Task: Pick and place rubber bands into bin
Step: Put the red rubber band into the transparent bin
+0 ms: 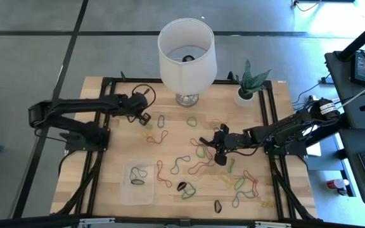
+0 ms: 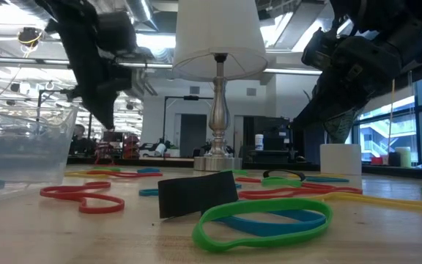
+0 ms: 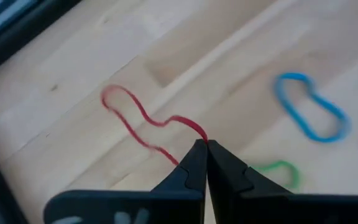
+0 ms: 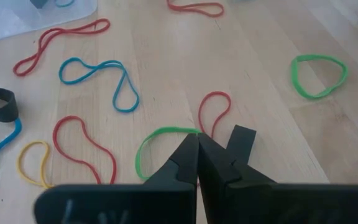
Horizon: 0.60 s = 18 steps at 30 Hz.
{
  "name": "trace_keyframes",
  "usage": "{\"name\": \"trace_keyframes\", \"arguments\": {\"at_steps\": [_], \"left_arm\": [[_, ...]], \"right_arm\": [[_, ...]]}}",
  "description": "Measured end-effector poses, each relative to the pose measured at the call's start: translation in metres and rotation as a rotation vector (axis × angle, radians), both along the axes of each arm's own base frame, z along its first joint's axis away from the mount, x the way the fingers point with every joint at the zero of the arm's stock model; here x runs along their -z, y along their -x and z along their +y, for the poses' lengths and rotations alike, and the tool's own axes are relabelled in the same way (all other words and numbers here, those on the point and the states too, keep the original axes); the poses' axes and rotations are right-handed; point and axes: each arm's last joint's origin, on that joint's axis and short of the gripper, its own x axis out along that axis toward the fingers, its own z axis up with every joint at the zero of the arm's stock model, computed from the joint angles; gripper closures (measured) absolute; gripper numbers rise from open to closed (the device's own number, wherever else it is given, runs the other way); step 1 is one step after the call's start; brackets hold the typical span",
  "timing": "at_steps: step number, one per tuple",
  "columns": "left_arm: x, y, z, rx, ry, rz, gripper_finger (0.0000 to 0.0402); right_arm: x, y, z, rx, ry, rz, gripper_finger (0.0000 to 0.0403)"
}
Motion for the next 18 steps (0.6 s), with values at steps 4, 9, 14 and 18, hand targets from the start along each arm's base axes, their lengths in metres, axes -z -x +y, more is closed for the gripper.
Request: {"name": "trace_keyframes", "arguments": {"at_steps": [4, 9, 14, 18], "left_arm": [[-0.013, 0.0, -0.021, 0.177, -0.034, -0.043, 0.04], [-0.032, 0.0, -0.045, 0.329, -0.068, -0.135, 0.04], [-0.066, -0.007, -0.07, 0.51, -0.118, -0.229, 0.04], [-0.097, -0.017, -0.092, 0.617, -0.17, -0.271, 0.04]], "right_arm": [[0.0, 0.0, 0.0, 0.0, 0.0, 0.0, 0.0395], [0.0, 0.0, 0.0, 0.0, 0.0, 0.0, 0.0395], [0.0, 0.0, 0.0, 0.0, 0.0, 0.0, 0.0395], [0.0, 0.0, 0.0, 0.0, 0.0, -0.001, 0.0395]]}}
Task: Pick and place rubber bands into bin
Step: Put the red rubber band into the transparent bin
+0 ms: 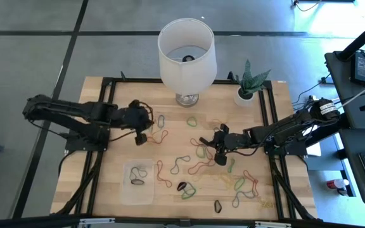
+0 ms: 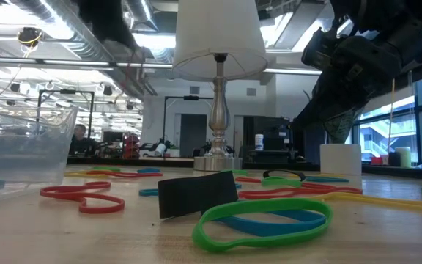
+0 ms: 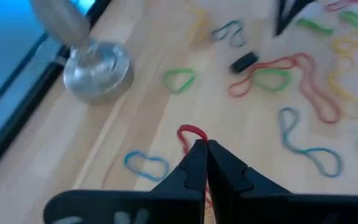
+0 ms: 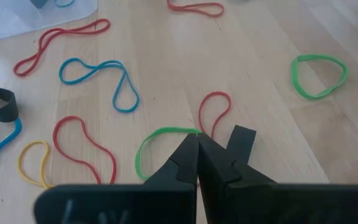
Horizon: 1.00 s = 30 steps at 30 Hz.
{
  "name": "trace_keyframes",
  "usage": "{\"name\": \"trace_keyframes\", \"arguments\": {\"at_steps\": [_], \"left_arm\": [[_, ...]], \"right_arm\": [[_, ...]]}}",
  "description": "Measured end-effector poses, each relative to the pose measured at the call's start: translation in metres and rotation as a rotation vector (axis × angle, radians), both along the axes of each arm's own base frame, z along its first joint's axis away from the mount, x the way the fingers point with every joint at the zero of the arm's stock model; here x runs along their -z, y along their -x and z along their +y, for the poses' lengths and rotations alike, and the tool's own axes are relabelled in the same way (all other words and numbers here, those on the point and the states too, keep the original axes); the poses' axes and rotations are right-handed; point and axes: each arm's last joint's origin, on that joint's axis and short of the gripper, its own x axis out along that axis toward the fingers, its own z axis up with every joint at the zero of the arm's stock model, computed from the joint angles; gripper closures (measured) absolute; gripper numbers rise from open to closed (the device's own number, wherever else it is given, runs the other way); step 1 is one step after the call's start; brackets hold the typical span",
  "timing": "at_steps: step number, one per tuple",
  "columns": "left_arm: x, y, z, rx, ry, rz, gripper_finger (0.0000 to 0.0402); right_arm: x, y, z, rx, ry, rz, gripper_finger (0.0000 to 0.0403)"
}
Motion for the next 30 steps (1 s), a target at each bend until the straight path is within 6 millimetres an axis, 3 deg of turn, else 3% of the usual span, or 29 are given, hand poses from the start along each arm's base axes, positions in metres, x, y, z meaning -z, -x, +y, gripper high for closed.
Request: {"name": "trace_keyframes", "arguments": {"at_steps": [8, 16, 23, 30], "left_arm": [[-0.042, -0.021, -0.044, 0.082, -0.06, 0.14, 0.04], [-0.063, -0.031, -0.083, 0.112, 0.003, 0.286, 0.04], [-0.065, -0.024, -0.117, 0.098, 0.122, 0.445, 0.04], [-0.048, -0.02, -0.155, 0.126, 0.174, 0.518, 0.04]], "right_arm": [[0.0, 0.0, 0.0, 0.0, -0.001, -0.005, 0.0395], [0.0, 0.0, 0.0, 0.0, -0.002, -0.006, 0.0395], [0.0, 0.0, 0.0, 0.0, -0.002, -0.006, 0.0395], [0.0, 0.0, 0.0, 0.0, -0.002, -0.006, 0.0395]]}}
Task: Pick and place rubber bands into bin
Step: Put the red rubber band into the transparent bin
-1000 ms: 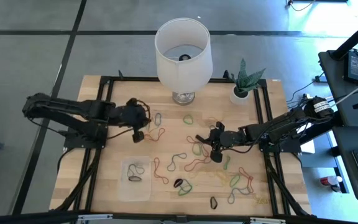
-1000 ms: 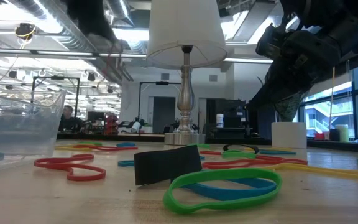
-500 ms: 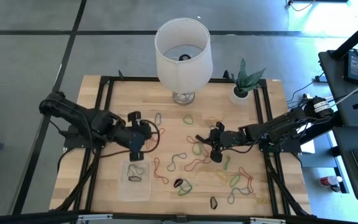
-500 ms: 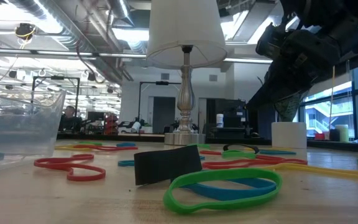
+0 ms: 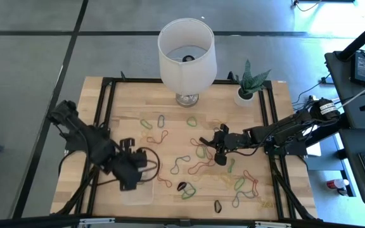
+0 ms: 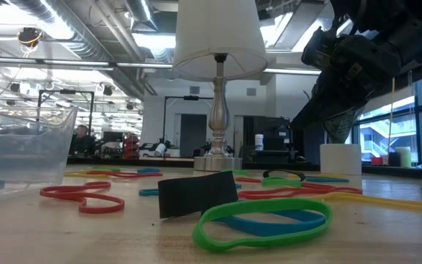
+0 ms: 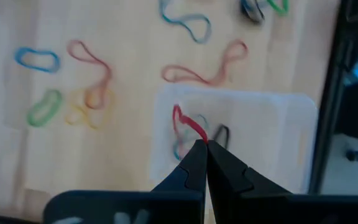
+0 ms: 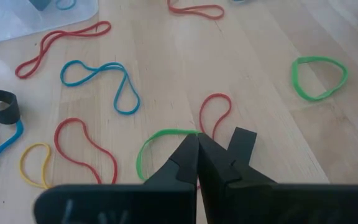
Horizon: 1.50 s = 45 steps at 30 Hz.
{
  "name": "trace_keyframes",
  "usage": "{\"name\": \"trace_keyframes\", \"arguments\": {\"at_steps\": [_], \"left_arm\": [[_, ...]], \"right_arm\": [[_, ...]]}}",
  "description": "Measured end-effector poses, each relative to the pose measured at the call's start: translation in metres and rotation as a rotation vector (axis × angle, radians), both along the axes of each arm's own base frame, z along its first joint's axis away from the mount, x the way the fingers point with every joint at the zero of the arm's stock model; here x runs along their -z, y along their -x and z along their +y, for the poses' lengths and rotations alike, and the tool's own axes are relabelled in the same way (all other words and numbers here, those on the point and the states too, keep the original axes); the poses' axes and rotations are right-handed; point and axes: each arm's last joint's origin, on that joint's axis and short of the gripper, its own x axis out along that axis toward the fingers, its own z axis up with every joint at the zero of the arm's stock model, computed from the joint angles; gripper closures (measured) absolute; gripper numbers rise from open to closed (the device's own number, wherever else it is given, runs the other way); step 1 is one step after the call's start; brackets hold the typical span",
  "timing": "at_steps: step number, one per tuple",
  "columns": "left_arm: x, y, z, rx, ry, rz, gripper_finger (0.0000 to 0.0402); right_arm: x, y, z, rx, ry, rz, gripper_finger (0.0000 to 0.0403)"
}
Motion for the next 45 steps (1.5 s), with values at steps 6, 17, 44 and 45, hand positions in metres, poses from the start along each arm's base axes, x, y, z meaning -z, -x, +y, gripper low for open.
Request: {"name": "trace_keyframes", "arguments": {"at_steps": [6, 17, 44, 45], "left_arm": [[0.021, -0.006, -0.024, -0.021, 0.008, 0.08, 0.04], [0.085, -0.035, -0.051, 0.074, -0.105, 0.264, 0.04], [0.172, -0.034, -0.049, 0.079, 0.022, 0.317, 0.0368], [0.172, -0.034, -0.05, 0.073, 0.031, 0.323, 0.0358]], "right_arm": [[0.0, 0.0, 0.0, 0.012, -0.016, -0.002, 0.0395], [0.0, 0.0, 0.0, 0.017, -0.022, -0.003, 0.0395], [0.0, 0.0, 0.0, 0.026, -0.034, -0.005, 0.0395], [0.0, 0.0, 0.0, 0.019, -0.025, -0.004, 0.0395]]}}
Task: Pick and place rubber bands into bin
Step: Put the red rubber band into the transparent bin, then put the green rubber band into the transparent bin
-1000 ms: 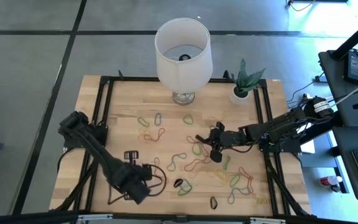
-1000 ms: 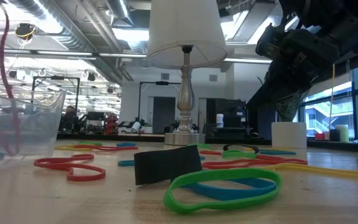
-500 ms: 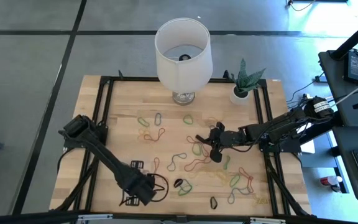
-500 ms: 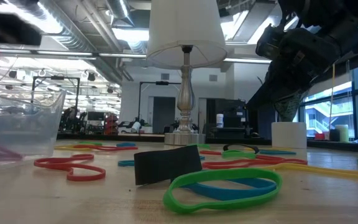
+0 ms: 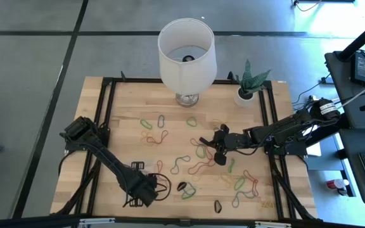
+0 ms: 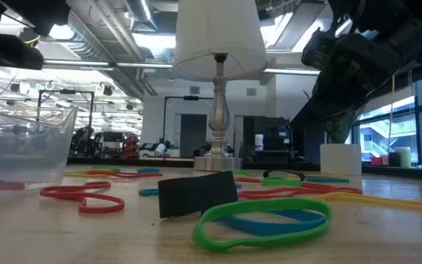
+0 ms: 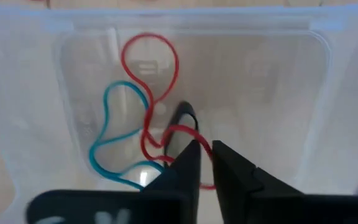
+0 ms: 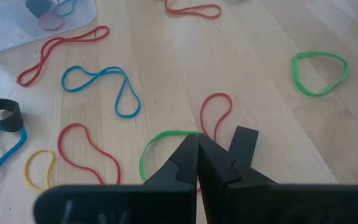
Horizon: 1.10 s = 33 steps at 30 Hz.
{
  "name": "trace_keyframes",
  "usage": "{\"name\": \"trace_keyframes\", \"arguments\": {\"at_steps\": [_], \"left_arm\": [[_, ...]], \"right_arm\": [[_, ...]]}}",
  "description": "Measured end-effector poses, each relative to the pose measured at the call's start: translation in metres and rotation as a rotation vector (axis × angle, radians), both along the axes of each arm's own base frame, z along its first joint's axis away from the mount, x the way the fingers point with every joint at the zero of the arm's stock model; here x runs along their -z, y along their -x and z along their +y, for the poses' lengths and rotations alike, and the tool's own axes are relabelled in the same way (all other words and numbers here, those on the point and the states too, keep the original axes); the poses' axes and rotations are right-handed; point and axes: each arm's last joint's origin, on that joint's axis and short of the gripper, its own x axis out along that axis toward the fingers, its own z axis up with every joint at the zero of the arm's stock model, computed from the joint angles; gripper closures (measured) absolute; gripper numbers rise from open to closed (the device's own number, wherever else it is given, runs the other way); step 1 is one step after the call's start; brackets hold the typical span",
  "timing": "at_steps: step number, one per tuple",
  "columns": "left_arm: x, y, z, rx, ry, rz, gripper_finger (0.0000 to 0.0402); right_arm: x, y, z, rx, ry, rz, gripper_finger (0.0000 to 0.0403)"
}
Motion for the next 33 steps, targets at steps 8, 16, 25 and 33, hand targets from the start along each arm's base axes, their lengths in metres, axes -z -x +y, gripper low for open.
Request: {"name": "trace_keyframes", "arguments": {"at_steps": [8, 16, 25, 33], "left_arm": [[-0.008, -0.001, 0.002, 0.007, 0.038, 0.058, 0.0294], [-0.053, -0.005, 0.018, 0.057, -0.121, 0.046, 0.0286], [-0.101, 0.003, 0.055, 0.185, -0.484, -0.179, 0.0331], [-0.122, 0.004, 0.117, 0.194, -0.77, -0.214, 0.0397]], "right_arm": [[0.0, 0.0, 0.0, -0.006, 0.008, 0.001, 0.0395], [0.0, 0.0, 0.0, -0.005, 0.009, 0.001, 0.0395], [0.0, 0.0, 0.0, -0.01, 0.016, 0.0, 0.0395], [-0.002, -0.002, -0.002, -0.102, 0.169, -0.003, 0.0395]]}}
